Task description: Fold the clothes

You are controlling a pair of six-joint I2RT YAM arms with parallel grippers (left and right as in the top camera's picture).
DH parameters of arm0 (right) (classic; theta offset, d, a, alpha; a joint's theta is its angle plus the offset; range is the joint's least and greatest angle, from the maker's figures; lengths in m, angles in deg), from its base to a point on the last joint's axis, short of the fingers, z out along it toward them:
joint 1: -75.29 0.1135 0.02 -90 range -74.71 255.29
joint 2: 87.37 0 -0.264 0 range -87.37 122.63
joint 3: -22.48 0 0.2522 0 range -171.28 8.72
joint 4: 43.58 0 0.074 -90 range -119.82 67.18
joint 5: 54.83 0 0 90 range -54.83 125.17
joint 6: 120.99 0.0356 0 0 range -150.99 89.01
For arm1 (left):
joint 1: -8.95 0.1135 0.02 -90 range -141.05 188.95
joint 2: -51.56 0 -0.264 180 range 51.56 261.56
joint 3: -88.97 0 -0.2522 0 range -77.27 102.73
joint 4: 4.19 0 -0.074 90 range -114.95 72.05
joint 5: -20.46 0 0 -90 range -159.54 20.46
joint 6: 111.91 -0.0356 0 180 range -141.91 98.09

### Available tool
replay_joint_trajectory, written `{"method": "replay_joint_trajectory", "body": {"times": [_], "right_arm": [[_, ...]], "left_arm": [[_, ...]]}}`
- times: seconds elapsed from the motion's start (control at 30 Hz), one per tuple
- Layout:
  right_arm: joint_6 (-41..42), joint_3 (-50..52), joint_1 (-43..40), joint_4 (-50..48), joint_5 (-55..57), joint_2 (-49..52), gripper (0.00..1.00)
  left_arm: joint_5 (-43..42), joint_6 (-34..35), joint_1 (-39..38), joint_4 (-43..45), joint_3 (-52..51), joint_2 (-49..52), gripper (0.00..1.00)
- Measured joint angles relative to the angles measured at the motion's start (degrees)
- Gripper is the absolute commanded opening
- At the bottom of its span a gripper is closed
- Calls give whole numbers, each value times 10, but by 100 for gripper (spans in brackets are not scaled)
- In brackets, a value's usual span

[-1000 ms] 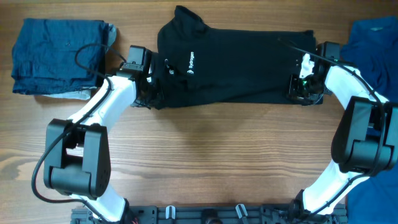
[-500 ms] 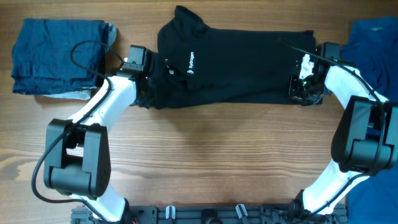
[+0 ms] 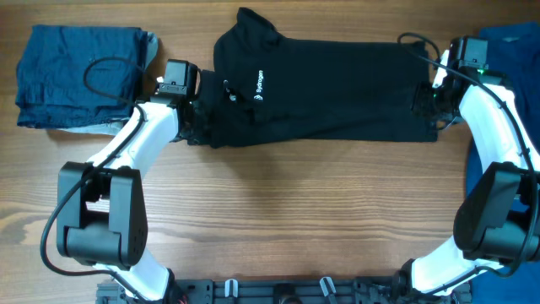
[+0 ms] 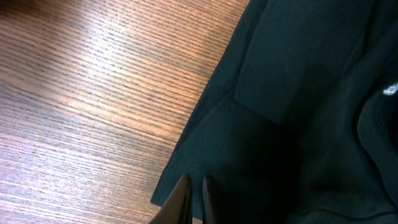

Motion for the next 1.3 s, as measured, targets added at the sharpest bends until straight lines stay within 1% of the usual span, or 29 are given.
{"method": "replay_joint_trajectory", "body": {"times": [0.3, 0.4, 0.5, 0.53, 0.57, 0.63, 0.67, 0.7, 0.8, 0.83, 0.9, 0.93, 1.03, 1.13, 1.2, 1.3], "right_arm": [[-33, 14, 0, -21, 29, 1, 53], [-63, 20, 0, -32, 20, 12, 55], [-100, 21, 0, -72, 2, 39, 56], [-111, 22, 0, -79, -6, 44, 54], [-122, 22, 0, -91, -18, 48, 50], [-136, 23, 0, -110, -40, 50, 47], [-139, 23, 1, -121, -46, 50, 47], [-143, 23, 1, -137, -51, 50, 47], [-152, 23, 1, -148, -61, 50, 48], [-152, 23, 1, -149, -62, 50, 47], [-152, 23, 1, -148, -67, 50, 38], [-152, 23, 1, -148, -76, 50, 36], [-155, 23, 7, -140, -127, 50, 36], [-162, 23, 42, -139, -156, 50, 37], [-180, 23, 102, -141, -169, 50, 38], [-198, 23, 197, -180, -180, 50, 38]], "left_arm": [[0, 29, 0, 0, -2, 0, 9], [0, 34, 0, 3, -2, 0, 10], [-3, 34, 0, 4, -3, 0, 11], [-4, 34, 0, 5, -3, 0, 11], [-5, 34, 0, 5, -3, 0, 11], [-7, 36, 0, 7, -3, 0, 4], [-8, 38, 0, 7, -3, 0, 4], [-9, 37, 0, 7, -3, 0, 4], [-30, 33, 0, 18, -3, 0, 13], [-47, 24, 0, 29, -3, -1, 14], [-73, 16, 0, 57, -5, -11, 13], [-81, 16, 0, 71, -5, -17, 11], [-103, 16, 1, 91, -5, -56, 11], [-109, 30, 14, 84, -5, -70, 11], [-118, 43, 44, 71, -5, -70, 10], [-151, 39, 84, 59, -5, -70, 11]]}}
